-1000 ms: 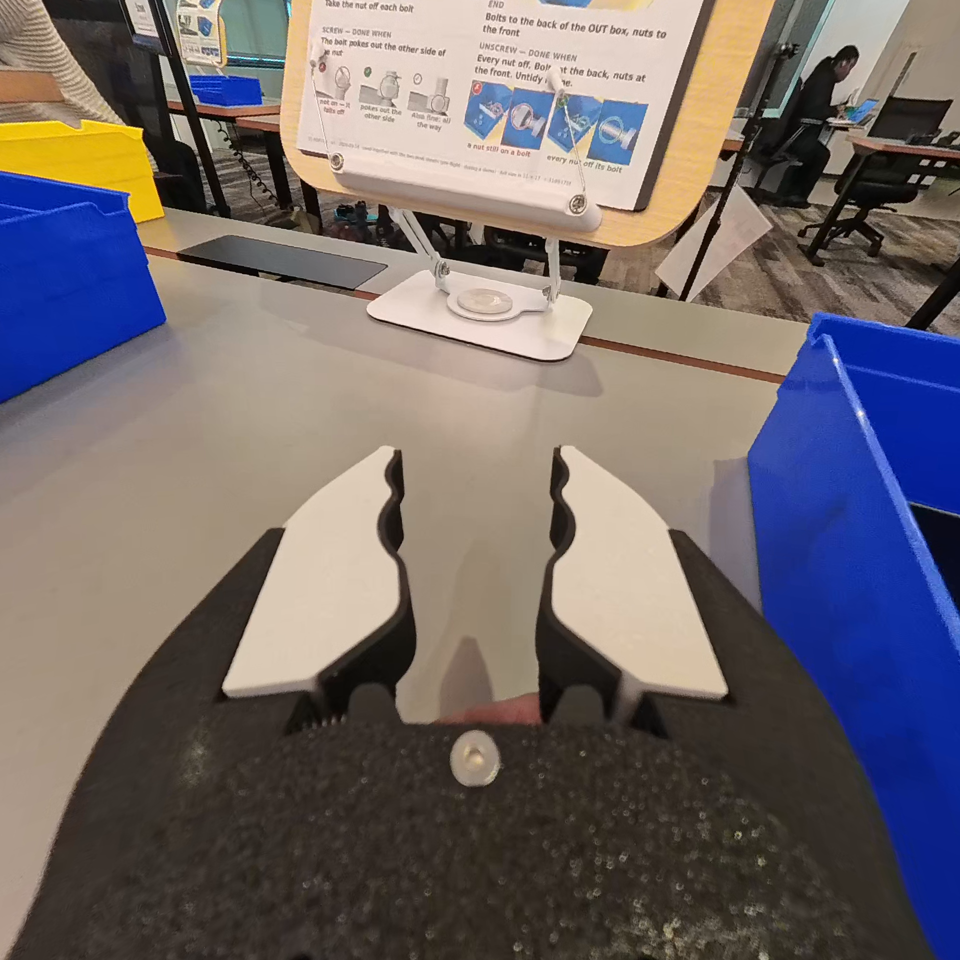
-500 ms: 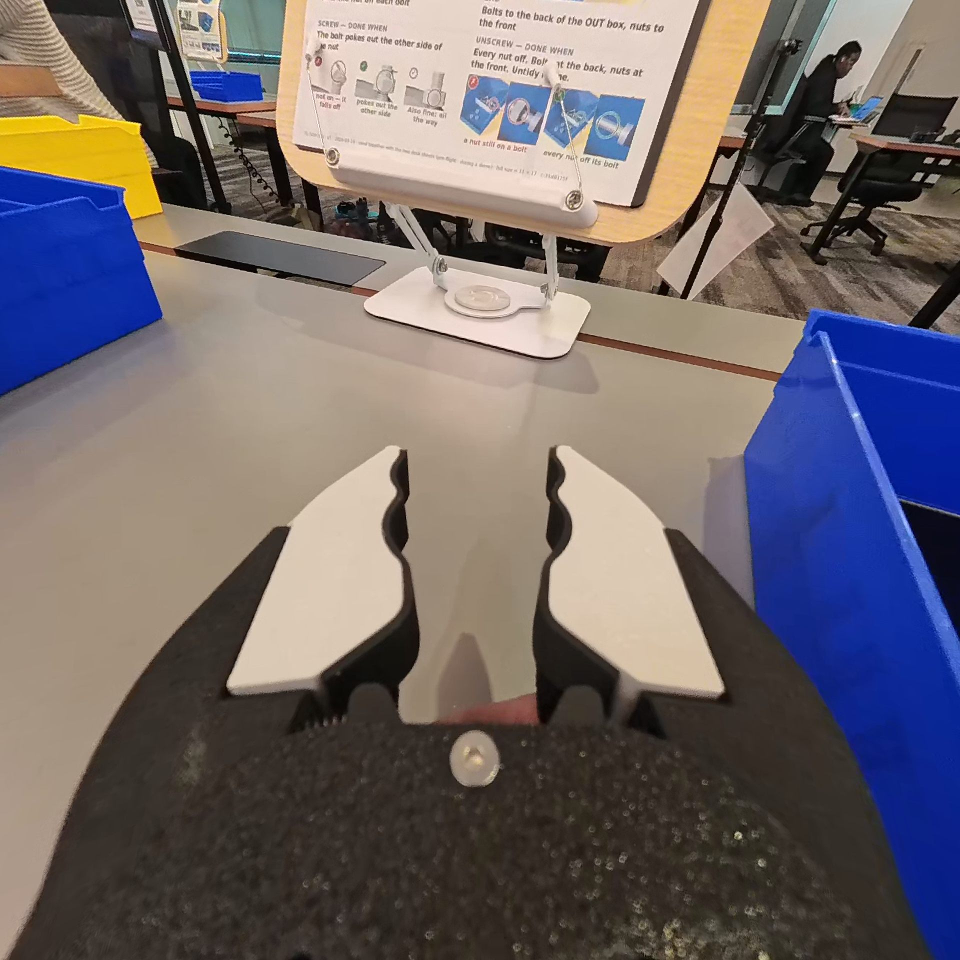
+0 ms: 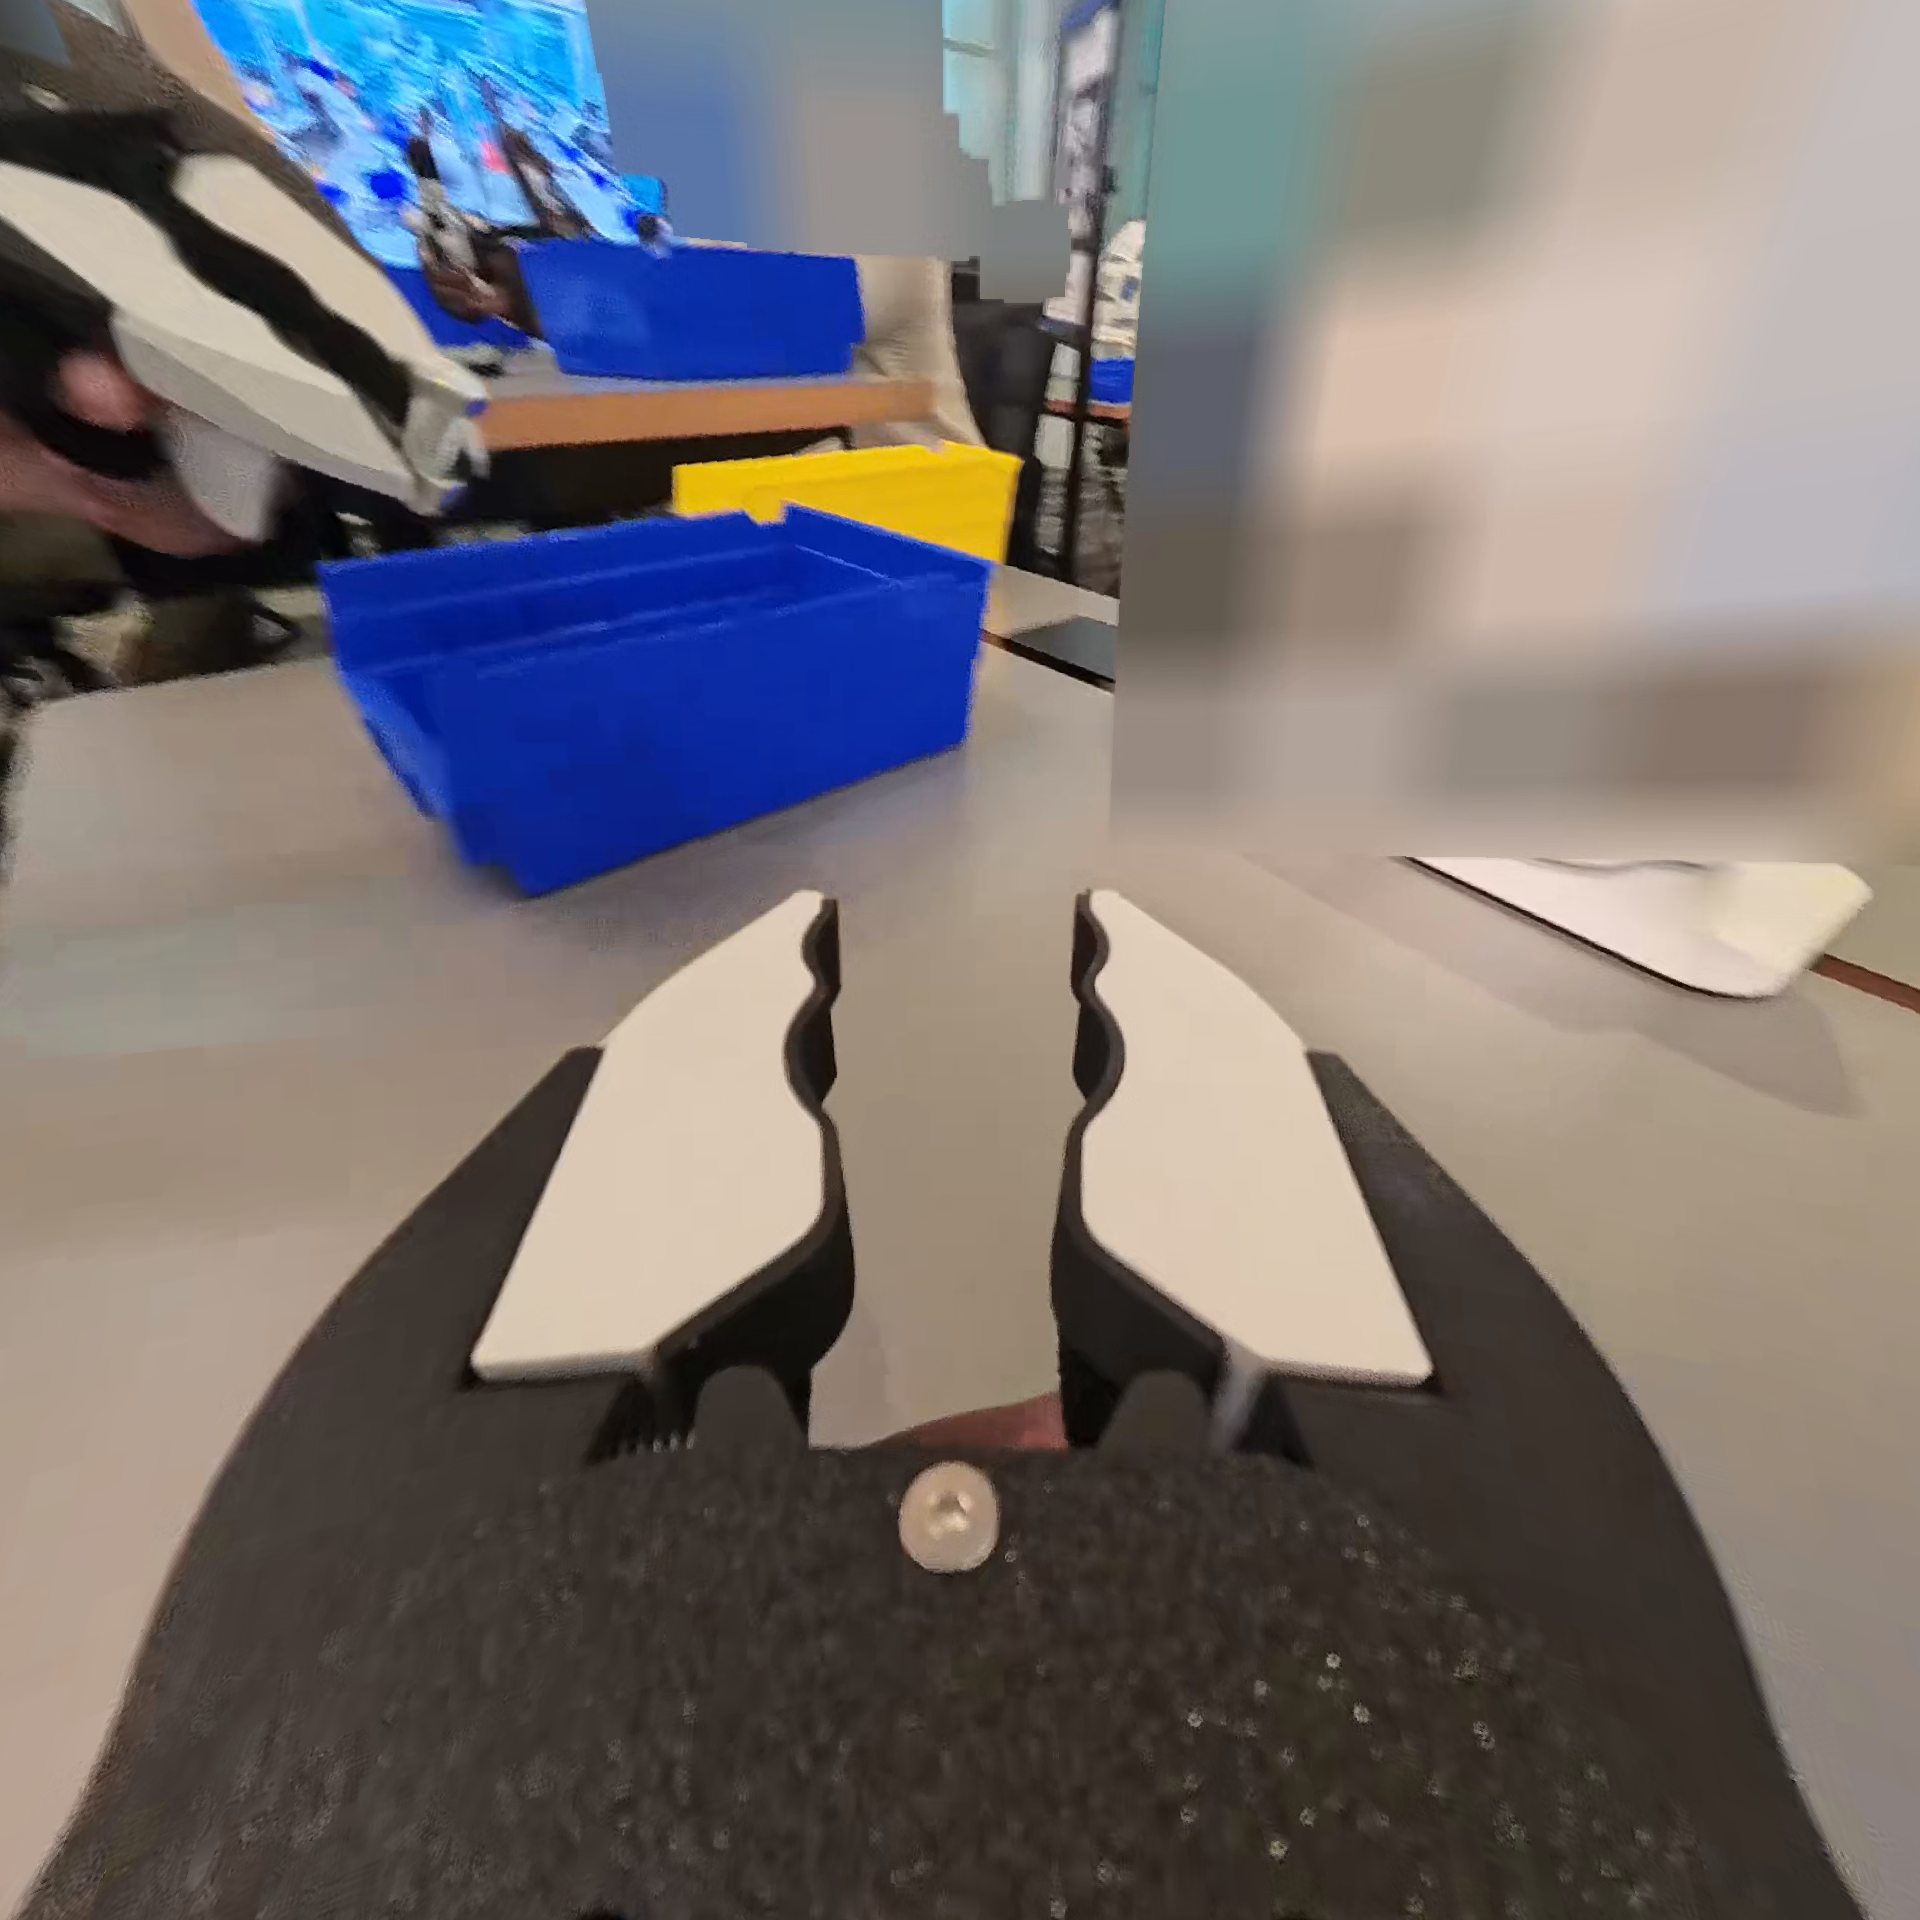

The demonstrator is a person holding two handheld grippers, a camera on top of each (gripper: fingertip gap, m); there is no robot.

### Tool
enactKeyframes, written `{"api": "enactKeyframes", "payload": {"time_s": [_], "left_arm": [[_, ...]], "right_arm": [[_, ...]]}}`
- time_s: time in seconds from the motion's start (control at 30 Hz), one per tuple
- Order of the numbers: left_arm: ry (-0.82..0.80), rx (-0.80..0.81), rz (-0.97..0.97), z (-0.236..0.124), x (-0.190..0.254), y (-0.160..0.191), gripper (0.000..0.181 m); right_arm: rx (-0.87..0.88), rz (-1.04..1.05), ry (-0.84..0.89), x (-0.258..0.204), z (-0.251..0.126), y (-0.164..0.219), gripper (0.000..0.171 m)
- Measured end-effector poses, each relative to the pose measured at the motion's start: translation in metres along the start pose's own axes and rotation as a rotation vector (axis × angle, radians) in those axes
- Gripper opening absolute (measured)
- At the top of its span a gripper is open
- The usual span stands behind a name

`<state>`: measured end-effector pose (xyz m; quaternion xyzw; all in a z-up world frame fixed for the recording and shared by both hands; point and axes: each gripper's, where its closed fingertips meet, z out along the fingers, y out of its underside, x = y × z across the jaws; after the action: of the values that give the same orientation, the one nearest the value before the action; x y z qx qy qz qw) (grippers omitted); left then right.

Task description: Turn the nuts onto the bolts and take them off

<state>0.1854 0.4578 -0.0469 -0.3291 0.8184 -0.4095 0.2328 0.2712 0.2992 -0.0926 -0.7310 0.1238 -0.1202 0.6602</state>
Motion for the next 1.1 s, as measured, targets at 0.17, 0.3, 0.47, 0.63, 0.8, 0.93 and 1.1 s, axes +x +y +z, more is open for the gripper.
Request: {"api": "enactKeyframes", "payload": {"time_s": [0.17, 0.3, 0.47, 0.63, 0.8, 0.93, 1.1], "left_arm": [[0.183, 0.253, 0.051, 0.047, 0.069, -0.051, 0.016], [0.308, 0.311, 0.073, 0.094, 0.103, -0.054, 0.016], [0.393, 0.388, 0.047, 0.111, 0.120, -0.066, 0.016], [0.431, 0.412, 0.025, 0.113, 0.122, -0.068, 0.016], [0.492, 0.436, -0.018, 0.115, 0.126, -0.065, 0.016], [0.500, 0.438, -0.036, 0.119, 0.127, -0.063, 0.016], [0.483, 0.393, -0.013, 0.123, 0.129, -0.055, 0.017]], "right_arm": [[0.051, 0.047, -0.277, -0.050, -0.012, -0.031, 0.043], [0.111, 0.101, -0.412, -0.066, -0.027, -0.048, 0.039], [0.088, 0.184, -0.441, -0.052, -0.032, -0.041, 0.039], [0.086, 0.217, -0.463, -0.050, -0.032, -0.036, 0.037], [0.081, 0.226, -0.499, -0.060, -0.028, -0.031, 0.022], [0.079, 0.211, -0.517, -0.063, -0.027, -0.027, 0.014], [0.009, 0.102, -0.501, -0.065, -0.028, -0.018, 0.013]]}}
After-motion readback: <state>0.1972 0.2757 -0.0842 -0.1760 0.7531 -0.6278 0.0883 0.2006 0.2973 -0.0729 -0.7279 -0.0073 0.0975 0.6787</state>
